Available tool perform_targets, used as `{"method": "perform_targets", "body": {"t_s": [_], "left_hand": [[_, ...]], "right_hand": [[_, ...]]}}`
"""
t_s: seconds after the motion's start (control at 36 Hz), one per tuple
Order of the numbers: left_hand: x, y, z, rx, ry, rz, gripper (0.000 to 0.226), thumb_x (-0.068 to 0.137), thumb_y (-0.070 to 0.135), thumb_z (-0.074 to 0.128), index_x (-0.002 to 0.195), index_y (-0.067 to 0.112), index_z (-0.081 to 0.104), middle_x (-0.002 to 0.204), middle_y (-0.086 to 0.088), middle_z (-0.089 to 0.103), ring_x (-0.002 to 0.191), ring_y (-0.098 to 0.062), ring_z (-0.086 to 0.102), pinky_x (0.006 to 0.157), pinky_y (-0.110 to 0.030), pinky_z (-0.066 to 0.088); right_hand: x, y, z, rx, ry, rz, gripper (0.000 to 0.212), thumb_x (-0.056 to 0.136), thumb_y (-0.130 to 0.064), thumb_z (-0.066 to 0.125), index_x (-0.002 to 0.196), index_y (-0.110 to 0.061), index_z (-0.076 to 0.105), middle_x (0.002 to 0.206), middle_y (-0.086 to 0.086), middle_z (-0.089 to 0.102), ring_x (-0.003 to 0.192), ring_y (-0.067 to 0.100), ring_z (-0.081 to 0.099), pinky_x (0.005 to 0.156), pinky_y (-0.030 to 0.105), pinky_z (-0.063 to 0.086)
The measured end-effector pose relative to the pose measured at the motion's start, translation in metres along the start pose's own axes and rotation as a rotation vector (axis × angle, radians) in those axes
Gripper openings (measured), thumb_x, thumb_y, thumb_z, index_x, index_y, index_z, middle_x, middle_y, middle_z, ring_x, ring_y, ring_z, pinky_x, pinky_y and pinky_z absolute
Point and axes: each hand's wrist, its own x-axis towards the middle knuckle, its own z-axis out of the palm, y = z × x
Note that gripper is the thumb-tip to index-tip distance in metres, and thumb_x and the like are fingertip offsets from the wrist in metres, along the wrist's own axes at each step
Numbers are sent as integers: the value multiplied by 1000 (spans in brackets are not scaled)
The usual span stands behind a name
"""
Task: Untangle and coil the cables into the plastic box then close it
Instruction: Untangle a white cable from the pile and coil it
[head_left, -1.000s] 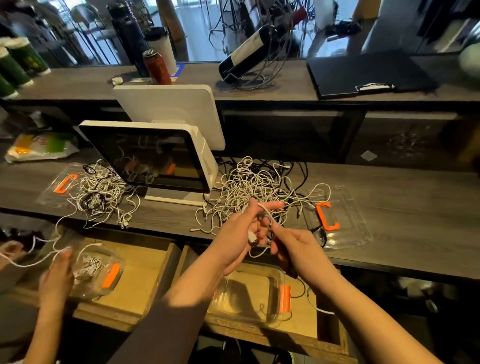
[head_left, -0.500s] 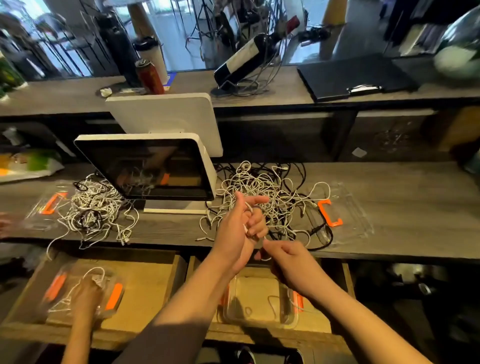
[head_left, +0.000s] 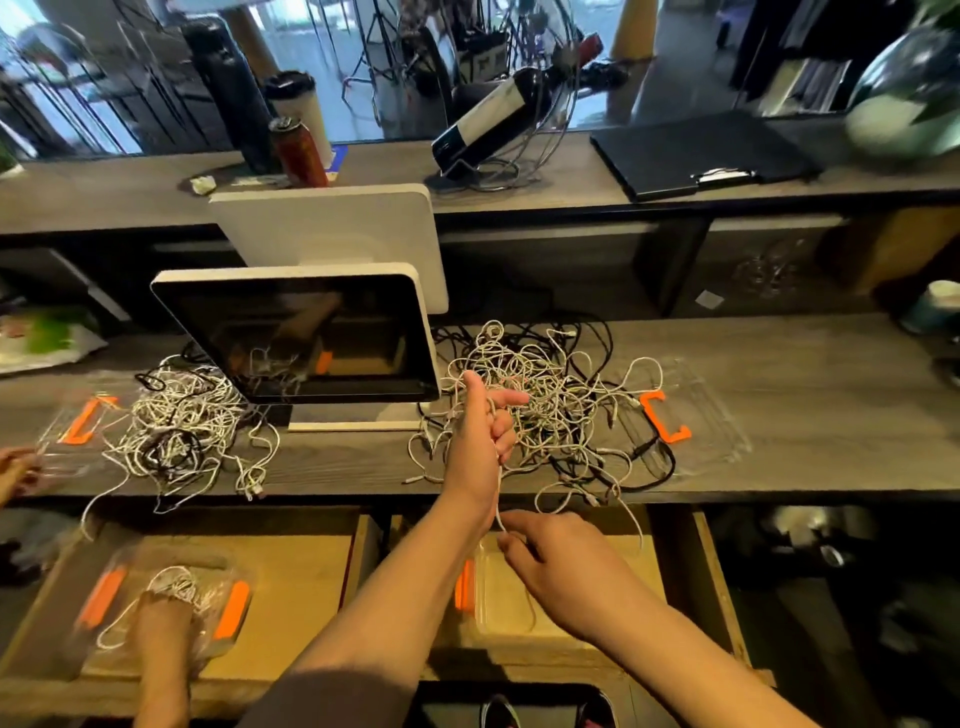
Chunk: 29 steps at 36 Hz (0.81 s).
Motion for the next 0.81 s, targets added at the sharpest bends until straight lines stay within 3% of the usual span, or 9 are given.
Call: {"method": "perform_targets", "body": {"t_s": [0.08,0.14,0.31,0.44,0.53,0.58,0.64,0.75,0.81], "left_hand": [[-4,-7,-2,234,-41,36,75,95,73,18,92,19,69,60,-4,34,52,-12,36,61,-29,33],[-3,-14,-7,384,-74,39,73,96,71,15,87,26,71,79,-29,50,75,-37,52,84,-39,44],[-3,-22,-21,487,-237,-77,81,95,75,14,79,21,71,54,13,49,61,-8,49,78,-27,41],[-11,-30,-20,382,-475,-230,89,79,93,14,65,24,68,67,8,64,68,-6,60,76,-30,43],[-13,-32,-21,395,-607,-375,102,72,98,11,89,22,77,95,0,73,96,-15,66,95,-31,44],[-16,-29,-24,362,-681,-474,114,68,102,13,103,7,66,83,-10,61,79,-23,58,77,-28,44],[-18,-23,-24,287,-740,-547,94,73,97,17,92,13,55,63,-2,40,55,-13,35,52,-20,25],[-20,-12,-23,322,-881,-509,64,85,80,45,101,18,52,59,5,37,50,-7,27,46,-15,20],[-21,-7,-23,448,-930,-426,46,93,63,51,85,18,48,62,3,39,51,-7,29,47,-15,25]], "right_hand": [[1,-11,0,-22,9,-30,24,99,-33,47,99,-22,67,90,5,72,89,27,64,73,36,46],[1,-15,-4,-18,28,-38,22,96,-31,51,93,-19,69,82,4,70,82,24,63,69,35,43],[1,-7,-22,175,154,-9,8,89,-20,60,84,-17,66,67,-3,61,61,11,52,63,36,43],[-5,4,-37,221,196,-98,6,89,-18,67,91,-22,71,80,-7,69,74,9,63,70,37,51],[-8,9,-48,256,338,-100,6,84,-21,77,86,-19,72,74,-4,68,69,12,64,65,37,52],[-9,13,-55,292,412,-76,12,80,-23,81,82,-18,70,66,1,66,59,17,61,56,37,51],[-8,17,-59,333,444,-72,14,79,-21,83,79,-16,69,62,0,65,51,17,59,48,31,47],[-7,27,-62,290,445,-85,10,81,-19,80,87,-16,72,72,-8,67,67,8,64,62,29,52],[-7,30,-64,279,439,-108,9,84,-16,78,92,-17,73,83,-9,70,81,11,67,71,31,54]]}}
